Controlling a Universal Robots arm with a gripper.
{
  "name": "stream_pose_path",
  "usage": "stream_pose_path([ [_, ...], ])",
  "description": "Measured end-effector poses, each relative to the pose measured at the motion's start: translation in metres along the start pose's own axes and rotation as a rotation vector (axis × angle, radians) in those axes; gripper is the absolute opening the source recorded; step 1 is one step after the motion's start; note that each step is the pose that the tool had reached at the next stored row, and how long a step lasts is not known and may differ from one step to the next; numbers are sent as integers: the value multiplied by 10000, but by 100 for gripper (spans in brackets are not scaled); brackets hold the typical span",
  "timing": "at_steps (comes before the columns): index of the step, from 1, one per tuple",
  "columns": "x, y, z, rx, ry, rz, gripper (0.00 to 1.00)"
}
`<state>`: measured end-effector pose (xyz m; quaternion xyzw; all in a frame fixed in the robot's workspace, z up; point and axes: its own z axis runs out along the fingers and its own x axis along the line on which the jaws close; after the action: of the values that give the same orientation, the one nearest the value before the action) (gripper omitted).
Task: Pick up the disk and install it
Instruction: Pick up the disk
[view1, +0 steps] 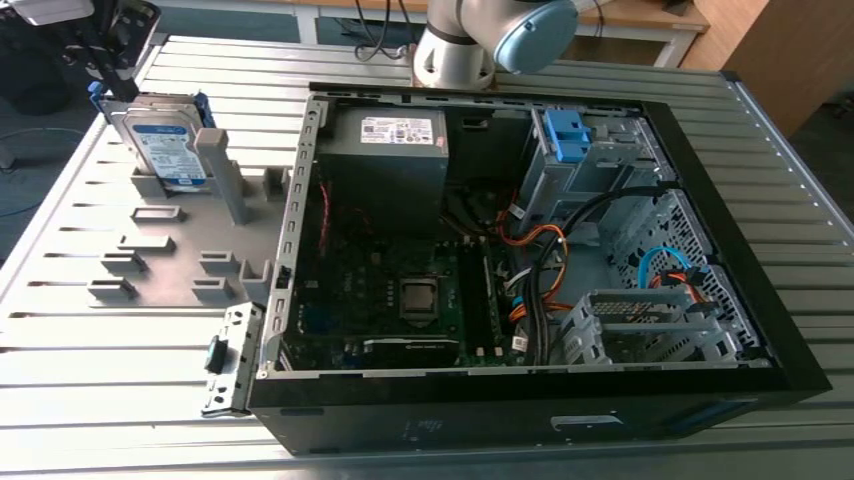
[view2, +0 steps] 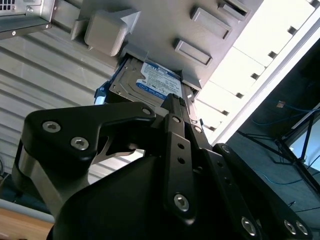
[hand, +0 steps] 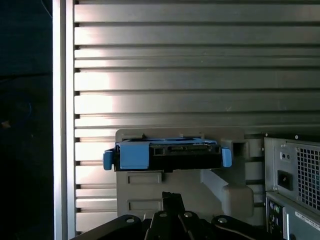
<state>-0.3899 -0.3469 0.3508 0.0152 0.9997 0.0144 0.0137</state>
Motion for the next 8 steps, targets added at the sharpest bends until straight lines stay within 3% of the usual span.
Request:
stream_pose_path([
  [8, 0, 0, 0, -12, 14, -457, 11],
])
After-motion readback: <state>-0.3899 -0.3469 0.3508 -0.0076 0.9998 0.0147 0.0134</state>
